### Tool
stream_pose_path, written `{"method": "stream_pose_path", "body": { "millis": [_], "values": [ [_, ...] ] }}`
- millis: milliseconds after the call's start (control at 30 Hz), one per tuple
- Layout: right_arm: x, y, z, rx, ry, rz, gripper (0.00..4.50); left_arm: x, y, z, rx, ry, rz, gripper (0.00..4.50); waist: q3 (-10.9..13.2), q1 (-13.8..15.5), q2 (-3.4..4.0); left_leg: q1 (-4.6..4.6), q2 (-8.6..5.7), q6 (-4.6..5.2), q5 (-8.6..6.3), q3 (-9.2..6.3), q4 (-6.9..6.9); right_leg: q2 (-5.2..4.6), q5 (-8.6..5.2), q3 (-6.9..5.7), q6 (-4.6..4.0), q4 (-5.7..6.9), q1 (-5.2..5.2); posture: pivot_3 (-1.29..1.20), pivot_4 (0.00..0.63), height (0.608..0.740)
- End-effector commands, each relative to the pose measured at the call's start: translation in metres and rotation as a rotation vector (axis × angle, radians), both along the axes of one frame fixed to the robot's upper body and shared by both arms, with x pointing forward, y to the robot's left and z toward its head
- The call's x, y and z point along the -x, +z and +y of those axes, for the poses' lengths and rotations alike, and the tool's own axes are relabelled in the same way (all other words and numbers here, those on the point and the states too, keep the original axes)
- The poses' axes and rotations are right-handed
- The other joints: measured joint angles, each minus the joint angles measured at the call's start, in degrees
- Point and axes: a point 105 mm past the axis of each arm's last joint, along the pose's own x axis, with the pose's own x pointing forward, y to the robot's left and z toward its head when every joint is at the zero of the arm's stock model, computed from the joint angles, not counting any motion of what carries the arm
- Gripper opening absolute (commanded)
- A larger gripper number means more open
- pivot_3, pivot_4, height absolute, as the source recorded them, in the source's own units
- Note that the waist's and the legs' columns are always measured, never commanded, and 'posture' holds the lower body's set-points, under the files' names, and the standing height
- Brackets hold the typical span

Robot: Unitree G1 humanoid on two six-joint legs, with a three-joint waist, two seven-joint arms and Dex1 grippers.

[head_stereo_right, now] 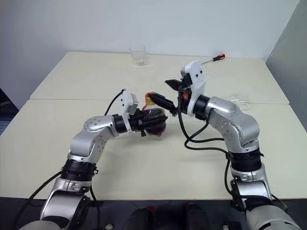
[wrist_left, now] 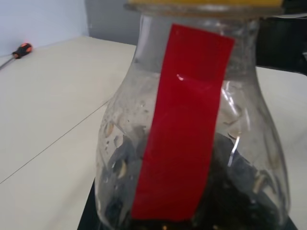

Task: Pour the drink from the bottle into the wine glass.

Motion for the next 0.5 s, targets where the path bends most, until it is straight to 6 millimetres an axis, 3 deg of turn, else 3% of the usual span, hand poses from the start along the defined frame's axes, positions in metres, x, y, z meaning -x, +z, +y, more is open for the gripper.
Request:
{"method": "stream_pose_path", "body": {
  "millis": [33,500],
  "values": [
    [0.017,0.023,0.001,-0.042,0.085,-0.037,4.50,0.002,0.021,-0.004,0.026,-0.033,-0.074,1.43,0.00,0.00,0.00,0.00,-0.01,0.00,0.00,0.00,0.00,-0.01,0.00,0.00,0.00,0.00,0.00,0.00,0.150,0.740],
    [0.011,0.019,0.015,-0.039,0.080,-0.049,4.50,0.002,0.018,-0.008,0.025,-0.048,-0.071,1.43,0.01,-0.04,0.02,0.01,-0.03,0.00,0.00,-0.01,-0.01,0.02,0.00,-0.01,0.00,-0.01,0.00,0.00,0.150,0.740]
  ]
}}
